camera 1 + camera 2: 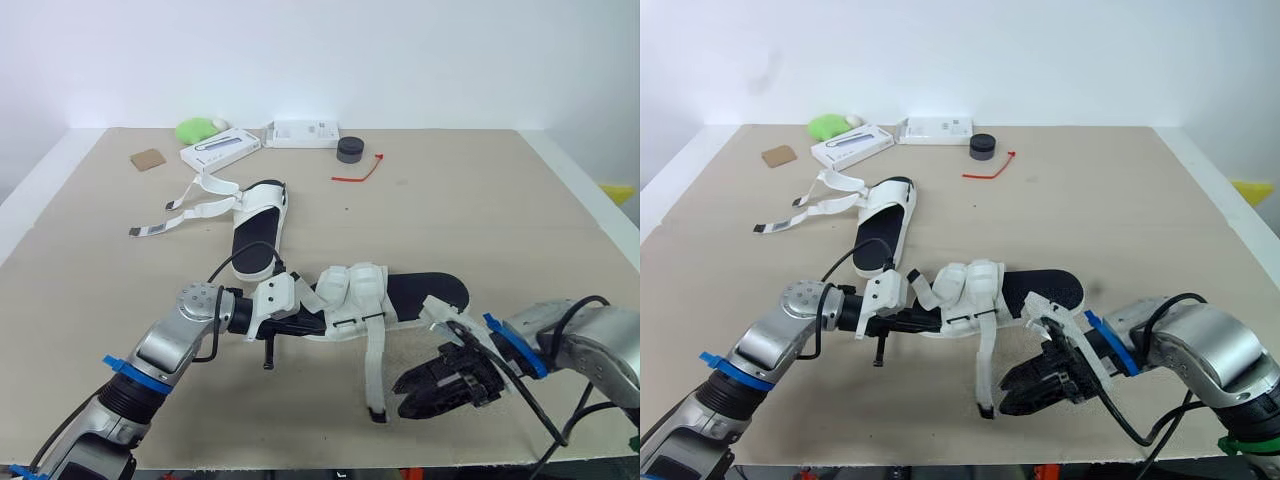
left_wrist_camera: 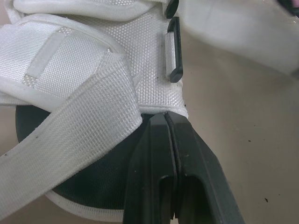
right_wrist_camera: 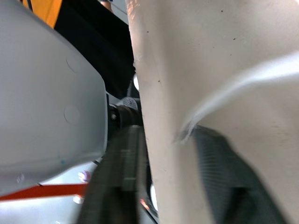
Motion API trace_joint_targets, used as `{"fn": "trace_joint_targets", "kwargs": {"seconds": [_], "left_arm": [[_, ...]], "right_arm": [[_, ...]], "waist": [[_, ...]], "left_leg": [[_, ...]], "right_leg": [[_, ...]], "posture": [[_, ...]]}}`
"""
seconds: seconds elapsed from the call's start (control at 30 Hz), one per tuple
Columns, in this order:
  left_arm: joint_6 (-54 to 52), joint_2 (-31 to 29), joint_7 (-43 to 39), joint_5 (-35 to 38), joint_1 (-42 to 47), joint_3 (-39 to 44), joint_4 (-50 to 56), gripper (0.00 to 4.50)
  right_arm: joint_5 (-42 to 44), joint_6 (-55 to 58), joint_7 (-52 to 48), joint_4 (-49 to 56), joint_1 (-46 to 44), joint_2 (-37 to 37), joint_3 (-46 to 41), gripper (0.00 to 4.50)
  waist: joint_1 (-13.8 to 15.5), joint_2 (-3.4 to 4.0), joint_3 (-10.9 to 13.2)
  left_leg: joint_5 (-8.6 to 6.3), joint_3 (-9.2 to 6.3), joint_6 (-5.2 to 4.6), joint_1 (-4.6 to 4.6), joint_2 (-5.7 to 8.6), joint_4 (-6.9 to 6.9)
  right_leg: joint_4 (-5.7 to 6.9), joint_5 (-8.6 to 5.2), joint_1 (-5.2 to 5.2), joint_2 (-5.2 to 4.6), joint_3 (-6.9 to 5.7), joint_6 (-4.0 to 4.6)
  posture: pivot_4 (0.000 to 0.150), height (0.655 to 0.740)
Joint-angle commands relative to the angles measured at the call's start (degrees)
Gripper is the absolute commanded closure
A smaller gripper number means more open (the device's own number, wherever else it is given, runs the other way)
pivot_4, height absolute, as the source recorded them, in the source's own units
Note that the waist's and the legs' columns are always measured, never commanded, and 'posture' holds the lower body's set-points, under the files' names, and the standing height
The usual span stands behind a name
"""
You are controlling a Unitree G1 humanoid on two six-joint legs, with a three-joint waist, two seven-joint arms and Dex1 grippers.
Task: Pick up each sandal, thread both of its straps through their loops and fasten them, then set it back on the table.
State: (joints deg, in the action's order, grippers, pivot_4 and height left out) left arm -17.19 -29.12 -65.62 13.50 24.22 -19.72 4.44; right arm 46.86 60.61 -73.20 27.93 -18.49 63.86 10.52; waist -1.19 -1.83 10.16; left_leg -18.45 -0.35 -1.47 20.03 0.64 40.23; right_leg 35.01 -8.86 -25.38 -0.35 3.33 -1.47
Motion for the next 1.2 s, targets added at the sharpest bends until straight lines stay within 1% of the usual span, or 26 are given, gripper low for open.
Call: {"fn": "trace_joint_targets", "kwargs": {"seconds": [0.03, 0.07, 0.1, 0.17, 0.23, 0.33, 0.4, 0.47, 0.57, 0.63, 0.7, 0.8, 0.83, 1.03, 1.2], "left_arm": [[0.0, -0.1, -0.4, -1.1, -0.5, -1.2, -1.2, 4.5], [0.1, -0.1, -0.4, -1.1, -0.5, -1.2, -1.3, 4.5], [0.1, 0.0, -0.4, -1.1, -0.5, -1.2, -1.4, 4.5], [0.3, 0.1, -0.4, -1.2, -0.5, -1.3, -1.5, 4.5], [0.5, 0.2, -0.4, -1.2, -0.5, -1.4, -1.7, 4.5], [0.7, 0.1, -0.5, -1.3, -0.4, -1.3, -2.0, 4.5], [0.8, 0.2, -0.5, -1.3, -0.3, -1.3, -2.1, 4.5], [0.7, 0.3, -0.5, -1.3, -0.3, -1.3, -2.1, 4.5], [0.7, 0.2, -0.5, -1.3, -0.3, -1.3, -2.0, 4.5], [0.6, 0.0, -0.5, -1.3, -0.4, -1.2, -1.8, 4.5], [0.4, -0.2, -0.5, -1.3, -0.5, -1.1, -1.7, 4.5], [0.3, -0.4, -0.5, -1.2, -0.6, -1.0, -1.6, 4.5], [0.3, -0.4, -0.5, -1.2, -0.7, -1.0, -1.5, 4.5], [0.1, -0.6, -0.3, -1.1, -1.0, -0.9, -1.2, 4.5], [-0.2, -0.7, -0.1, -1.0, -1.3, -0.8, -0.7, 4.5]], "right_arm": [[-3.0, -8.9, -3.6, 1.8, 2.4, 1.5, -3.1, 0.84], [-4.7, -12.5, -4.5, 1.6, 3.6, 1.8, -3.5, 0.28], [-6.7, -16.5, -5.4, 1.3, 4.7, 1.7, -4.0, 0.05], [-12.0, -27.9, -7.3, -0.2, 7.0, 0.8, -5.4, 0.05], [-19.6, -44.5, -8.2, -3.6, 7.6, -1.7, -6.4, 0.05], [-30.7, -73.6, -7.8, -12.9, 5.5, -7.3, -6.3, 0.05], [-35.1, -94.1, -8.6, -20.6, 3.1, -10.9, -5.7, 0.05], [-37.4, -111.5, -7.8, -26.5, 0.7, -14.2, -5.0, 0.05], [-40.0, -126.9, -3.9, -31.7, -1.8, -16.6, -3.6, 0.05], [-41.3, -134.4, -1.1, -33.3, -2.8, -16.8, -2.1, 0.05], [-42.2, -138.5, 1.7, -33.7, -3.3, -16.8, -0.6, 0.05], [-45.4, -140.6, 5.5, -34.2, -4.0, -16.5, 0.8, 0.05], [-46.2, -140.5, 6.6, -34.2, -4.3, -16.4, 1.3, 0.05], [-51.8, -134.6, 11.8, -32.4, -6.9, -17.1, 4.5, 0.05], [-55.5, -130.2, 13.0, -32.0, -7.4, -14.8, 7.3, 0.05]], "waist": [[0.0, 0.0, 0.0], [0.0, 0.0, 0.0], [0.0, 0.0, 0.0], [0.0, 0.0, 0.0], [0.0, -0.01, 0.0], [0.0, -0.04, 0.0], [0.0, -0.05, 0.0], [-0.1, -0.07, 0.0], [0.0, -0.05, 0.0], [0.0, -0.05, 0.0], [0.0, -0.06, 0.0], [0.0, -0.07, 0.0], [0.0, -0.07, 0.0], [-0.1, -0.07, 0.0], [-0.1, -0.07, 0.0]], "left_leg": [[0.0, -0.01, 0.0, 0.0, 0.0, 0.0], [0.0, -0.01, 0.0, 0.01, 0.0, 0.0], [0.0, 0.0, 0.0, 0.01, 0.01, 0.0], [0.0, 0.01, 0.0, 0.03, 0.02, 0.0], [0.0, 0.05, 0.0, 0.0, 0.03, 0.0], [0.0, 0.16, 0.01, -0.03, 0.04, 0.06], [-0.01, 0.33, 0.02, -0.39, 0.01, 0.09], [-0.01, 0.45, 0.03, -0.45, 0.03, 0.08], [-0.04, 0.49, 0.07, -0.53, 0.01, 0.08], [-0.05, 0.46, 0.06, -0.55, 0.02, 0.07], [-0.07, 0.51, 0.05, -0.61, 0.03, 0.07], [-0.07, 0.62, 0.04, -0.68, 0.03, 0.07], [-0.07, 0.65, 0.04, -0.71, 0.03, 0.07], [-0.07, 0.87, 0.04, -0.84, 0.02, 0.07], [-0.08, 0.9, 0.02, -0.85, 0.0, 0.07]], "right_leg": [[0.0, 0.0, 0.0, 0.0, 0.0, 0.0], [0.0, -0.01, 0.0, 0.0, -0.01, -0.01], [0.0, -0.01, 0.0, -0.01, -0.02, -0.01], [0.0, -0.02, 0.0, -0.03, -0.01, -0.02], [0.0, -0.01, 0.02, -0.04, 0.02, -0.04], [0.0, 0.02, 0.09, -0.04, 0.07, -0.1], [-0.01, 0.04, 0.14, -0.02, 0.08, -0.12], [0.02, 0.04, 0.16, -0.03, 0.19, -0.12], [0.03, 0.04, 0.18, 0.02, 0.33, -0.1], [0.05, 0.05, 0.18, 0.01, 0.45, -0.09], [0.06, 0.07, 0.19, 0.0, 0.58, -0.09], [0.06, 0.06, 0.23, 0.0, 0.71, -0.06], [0.06, -0.01, 0.25, 0.0, 0.75, 0.06], [0.13, 0.0, 0.28, 0.04, 0.91, 0.09], [0.14, -0.02, 0.26, 0.07, 0.93, 0.1]], "posture": [[0.15, 0.74], [0.15, 0.74], [0.15, 0.74], [0.15, 0.74], [0.15, 0.74], [0.15, 0.74], [0.15, 0.74], [0.15, 0.74], [0.15, 0.74], [0.15, 0.74], [0.15, 0.74], [0.15, 0.74], [0.15, 0.74], [0.15, 0.74], [0.15, 0.74]]}}
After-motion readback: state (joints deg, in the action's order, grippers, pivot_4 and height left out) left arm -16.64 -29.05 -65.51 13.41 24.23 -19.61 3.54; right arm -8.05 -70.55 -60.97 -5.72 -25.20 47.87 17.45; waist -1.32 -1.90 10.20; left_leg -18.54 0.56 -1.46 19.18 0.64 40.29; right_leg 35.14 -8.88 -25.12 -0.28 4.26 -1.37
